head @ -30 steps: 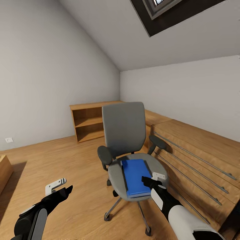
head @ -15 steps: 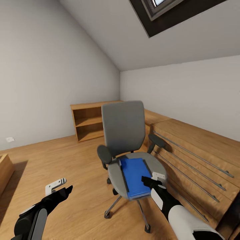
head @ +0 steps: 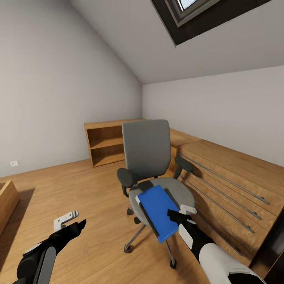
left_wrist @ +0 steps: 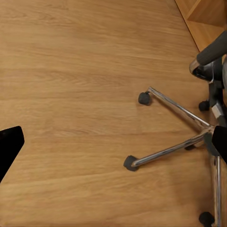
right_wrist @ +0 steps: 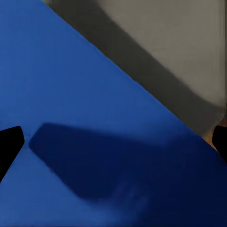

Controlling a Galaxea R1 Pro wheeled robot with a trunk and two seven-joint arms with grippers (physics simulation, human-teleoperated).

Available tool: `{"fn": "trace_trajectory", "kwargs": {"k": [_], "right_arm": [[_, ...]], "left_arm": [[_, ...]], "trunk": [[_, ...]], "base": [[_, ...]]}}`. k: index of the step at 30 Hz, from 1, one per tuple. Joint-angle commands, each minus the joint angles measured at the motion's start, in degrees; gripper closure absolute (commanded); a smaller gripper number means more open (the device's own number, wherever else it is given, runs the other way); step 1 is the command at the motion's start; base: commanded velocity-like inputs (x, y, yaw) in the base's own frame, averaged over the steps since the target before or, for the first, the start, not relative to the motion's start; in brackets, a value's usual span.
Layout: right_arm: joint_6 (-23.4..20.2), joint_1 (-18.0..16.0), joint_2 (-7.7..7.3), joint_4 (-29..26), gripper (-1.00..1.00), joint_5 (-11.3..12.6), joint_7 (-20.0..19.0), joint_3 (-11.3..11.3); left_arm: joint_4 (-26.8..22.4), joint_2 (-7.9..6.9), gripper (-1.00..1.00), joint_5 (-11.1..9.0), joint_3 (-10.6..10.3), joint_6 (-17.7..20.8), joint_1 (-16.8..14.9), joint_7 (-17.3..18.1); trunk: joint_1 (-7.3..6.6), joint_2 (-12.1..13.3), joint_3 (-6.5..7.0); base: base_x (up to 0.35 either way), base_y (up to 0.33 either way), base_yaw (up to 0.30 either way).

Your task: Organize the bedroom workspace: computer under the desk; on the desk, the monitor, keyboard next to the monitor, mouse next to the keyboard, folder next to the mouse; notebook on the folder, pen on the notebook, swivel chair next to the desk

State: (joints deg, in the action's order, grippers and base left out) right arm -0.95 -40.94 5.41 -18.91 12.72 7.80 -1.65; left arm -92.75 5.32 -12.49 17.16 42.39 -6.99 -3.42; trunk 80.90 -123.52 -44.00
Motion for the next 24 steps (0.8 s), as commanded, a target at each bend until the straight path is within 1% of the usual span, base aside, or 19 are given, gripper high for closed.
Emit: {"fn": "trace_trajectory", "kwargs": {"k": [1, 12, 24], "right_arm": [[-0.10, -0.02, 0.03, -0.07, -1.00, 0.20, 0.11, -0.17], [-0.10, -0.02, 0.03, -0.08, -1.00, 0.20, 0.11, -0.20], [-0.10, -0.02, 0.02, -0.16, -1.00, 0.20, 0.11, -0.16]], "left_arm": [[-0.06, 0.04, -1.00, -0.60, 0.07, 0.29, -0.04, -0.36], [-0.06, 0.10, -1.00, -0.60, 0.00, 0.30, -0.04, -0.36], [-0.06, 0.13, -1.00, -0.60, -0.08, 0.24, -0.04, -0.36]], "trunk": [[-0.01, -0.03, -0.06], [-0.01, -0.03, -0.06], [-2.64, 4.79, 2.09]], "base": [[-0.002, 0.000, 0.000], [0.000, 0.000, 0.000], [0.000, 0.000, 0.000]]}}
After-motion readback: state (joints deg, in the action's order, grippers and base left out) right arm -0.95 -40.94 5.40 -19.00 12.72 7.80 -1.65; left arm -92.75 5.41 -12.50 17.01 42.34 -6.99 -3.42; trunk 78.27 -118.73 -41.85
